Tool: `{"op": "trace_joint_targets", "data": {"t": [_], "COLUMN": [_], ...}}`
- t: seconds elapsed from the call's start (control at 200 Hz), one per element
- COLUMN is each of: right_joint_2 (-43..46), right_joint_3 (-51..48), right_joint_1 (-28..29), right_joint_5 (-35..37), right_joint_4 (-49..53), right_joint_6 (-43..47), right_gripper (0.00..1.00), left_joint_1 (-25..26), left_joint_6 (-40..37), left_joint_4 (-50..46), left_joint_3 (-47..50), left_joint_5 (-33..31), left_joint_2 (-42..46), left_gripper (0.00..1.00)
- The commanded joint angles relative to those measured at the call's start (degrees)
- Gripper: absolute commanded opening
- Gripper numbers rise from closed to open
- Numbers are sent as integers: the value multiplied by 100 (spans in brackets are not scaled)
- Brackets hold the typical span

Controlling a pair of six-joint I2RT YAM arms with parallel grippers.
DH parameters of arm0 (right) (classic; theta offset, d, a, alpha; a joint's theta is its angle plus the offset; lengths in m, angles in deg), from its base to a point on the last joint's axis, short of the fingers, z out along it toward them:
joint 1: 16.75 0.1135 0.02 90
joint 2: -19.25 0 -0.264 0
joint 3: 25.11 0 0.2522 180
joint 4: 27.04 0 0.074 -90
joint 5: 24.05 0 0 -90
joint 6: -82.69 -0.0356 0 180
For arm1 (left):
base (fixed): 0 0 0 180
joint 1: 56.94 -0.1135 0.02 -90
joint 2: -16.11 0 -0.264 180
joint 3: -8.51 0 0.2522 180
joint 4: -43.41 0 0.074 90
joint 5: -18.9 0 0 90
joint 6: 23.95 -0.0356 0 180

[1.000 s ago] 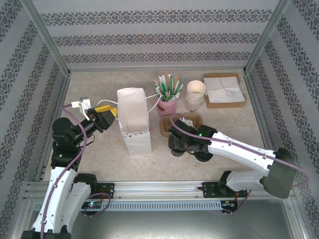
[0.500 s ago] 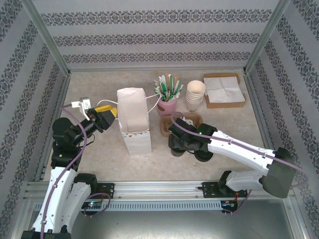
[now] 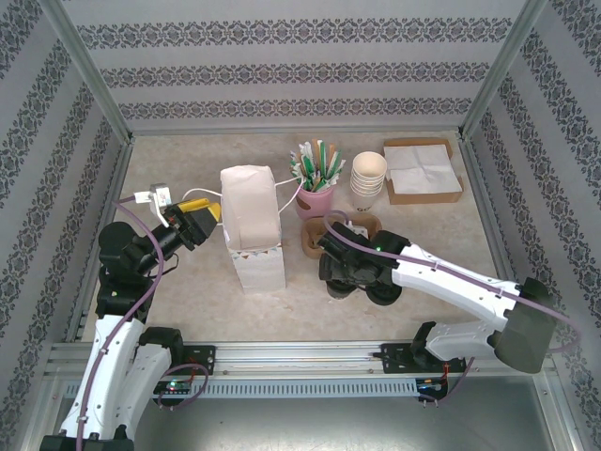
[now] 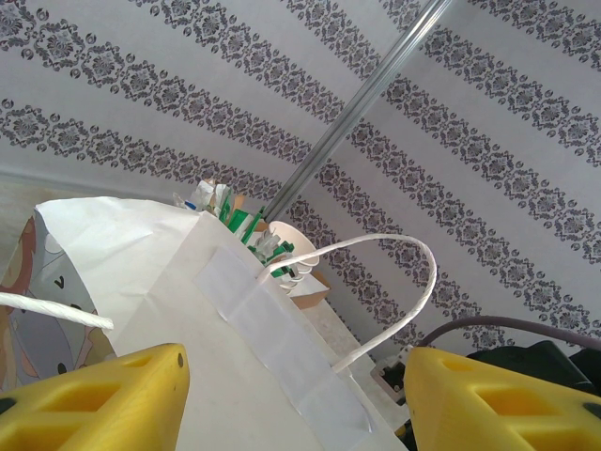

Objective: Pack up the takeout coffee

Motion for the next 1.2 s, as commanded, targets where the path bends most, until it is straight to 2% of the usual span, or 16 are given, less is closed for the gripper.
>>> {"op": "trace_joint_targets", "data": {"t": [0.0,0.19,0.305,0.52,0.6,0.679,0.734,0.809,0.884,0.949,1.059,1.194], "right_joint_2": [134,174,260,750,1044,1397,1649,2089,2436,2538,2209,1879], "right_joint_3": [195,229,279,380,262,8,-173,-353,-533,-592,-457,-492], "right_joint_1": [-10,-10,-12,-10,-9,-10,-10,-10,-95,-402,-991,-1249], "right_joint_5": [140,160,288,754,688,385,-9,-873,-1021,-1368,-2261,-2584], "right_joint_4": [198,224,236,207,24,-290,-434,-392,-536,-487,76,167], "right_joint_6": [-59,16,399,2155,3134,4187,5286,7026,8103,8727,9475,10146], "right_gripper": [82,83,85,85,85,84,80,81,86,88,89,91], "left_joint_1": [-7,-11,-7,-9,-5,-15,-9,-8,-7,-7,-7,-7], "left_joint_6": [25,17,16,-9,-10,-10,-5,-1,-10,-8,16,59], "left_joint_4": [297,280,275,265,257,265,272,274,283,304,330,387], "left_joint_3": [66,67,65,54,52,56,53,53,60,53,62,67], "left_joint_5": [59,53,52,54,51,47,51,44,48,51,50,81], "left_joint_2": [25,23,23,26,39,40,49,57,79,106,147,163], "left_gripper": [63,63,63,63,63,63,63,63,63,63,63,63]}}
